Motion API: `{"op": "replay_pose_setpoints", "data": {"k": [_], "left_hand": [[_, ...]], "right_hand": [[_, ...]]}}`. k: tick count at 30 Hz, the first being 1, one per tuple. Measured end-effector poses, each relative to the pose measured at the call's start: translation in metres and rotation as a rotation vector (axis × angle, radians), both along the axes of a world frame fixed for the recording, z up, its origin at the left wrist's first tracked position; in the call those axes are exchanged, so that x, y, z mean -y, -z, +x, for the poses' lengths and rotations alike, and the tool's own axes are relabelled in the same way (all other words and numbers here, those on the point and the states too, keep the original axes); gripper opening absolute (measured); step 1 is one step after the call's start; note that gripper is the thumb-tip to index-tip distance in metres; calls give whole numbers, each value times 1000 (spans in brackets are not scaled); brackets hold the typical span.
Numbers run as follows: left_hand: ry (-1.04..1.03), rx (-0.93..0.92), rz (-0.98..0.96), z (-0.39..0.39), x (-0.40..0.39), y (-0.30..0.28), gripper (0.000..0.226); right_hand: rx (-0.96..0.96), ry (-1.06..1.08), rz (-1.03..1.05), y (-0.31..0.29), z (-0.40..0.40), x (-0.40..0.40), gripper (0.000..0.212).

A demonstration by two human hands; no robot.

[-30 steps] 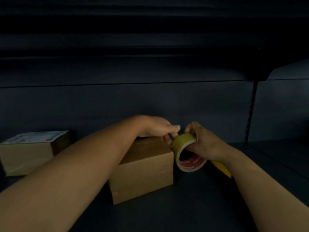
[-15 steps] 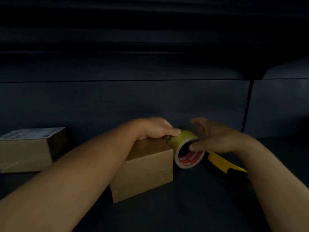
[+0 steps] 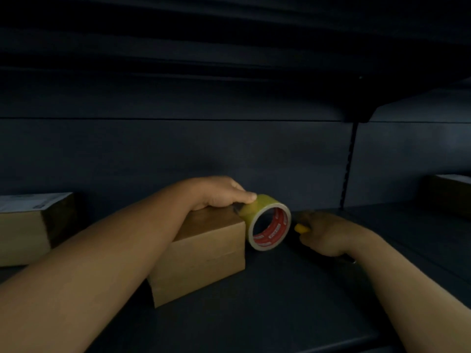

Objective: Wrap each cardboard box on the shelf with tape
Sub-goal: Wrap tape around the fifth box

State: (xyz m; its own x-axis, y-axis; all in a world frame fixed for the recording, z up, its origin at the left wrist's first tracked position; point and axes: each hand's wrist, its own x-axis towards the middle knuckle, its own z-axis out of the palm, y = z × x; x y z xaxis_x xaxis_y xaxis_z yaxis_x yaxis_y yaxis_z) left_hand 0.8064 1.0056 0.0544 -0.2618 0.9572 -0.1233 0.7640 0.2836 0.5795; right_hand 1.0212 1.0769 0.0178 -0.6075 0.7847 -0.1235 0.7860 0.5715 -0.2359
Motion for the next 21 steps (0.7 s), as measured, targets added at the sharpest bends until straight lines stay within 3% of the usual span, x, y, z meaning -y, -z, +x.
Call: {"op": "replay_pose_setpoints", "data": {"k": [4, 13, 16, 21], "left_hand": [[-2, -5, -2, 0, 0, 0, 49], [-17, 57, -20, -1, 1, -2, 41], [-24, 96, -5, 0, 2, -3, 38], [-5, 74, 51, 7, 2, -3, 19]], "right_hand": [[-278, 73, -73, -11, 4, 10, 52], [-609, -40, -180, -32, 12, 32, 46], [-568, -113, -195, -43, 17, 48, 46], [-314, -163, -151, -55, 20, 67, 50]]}}
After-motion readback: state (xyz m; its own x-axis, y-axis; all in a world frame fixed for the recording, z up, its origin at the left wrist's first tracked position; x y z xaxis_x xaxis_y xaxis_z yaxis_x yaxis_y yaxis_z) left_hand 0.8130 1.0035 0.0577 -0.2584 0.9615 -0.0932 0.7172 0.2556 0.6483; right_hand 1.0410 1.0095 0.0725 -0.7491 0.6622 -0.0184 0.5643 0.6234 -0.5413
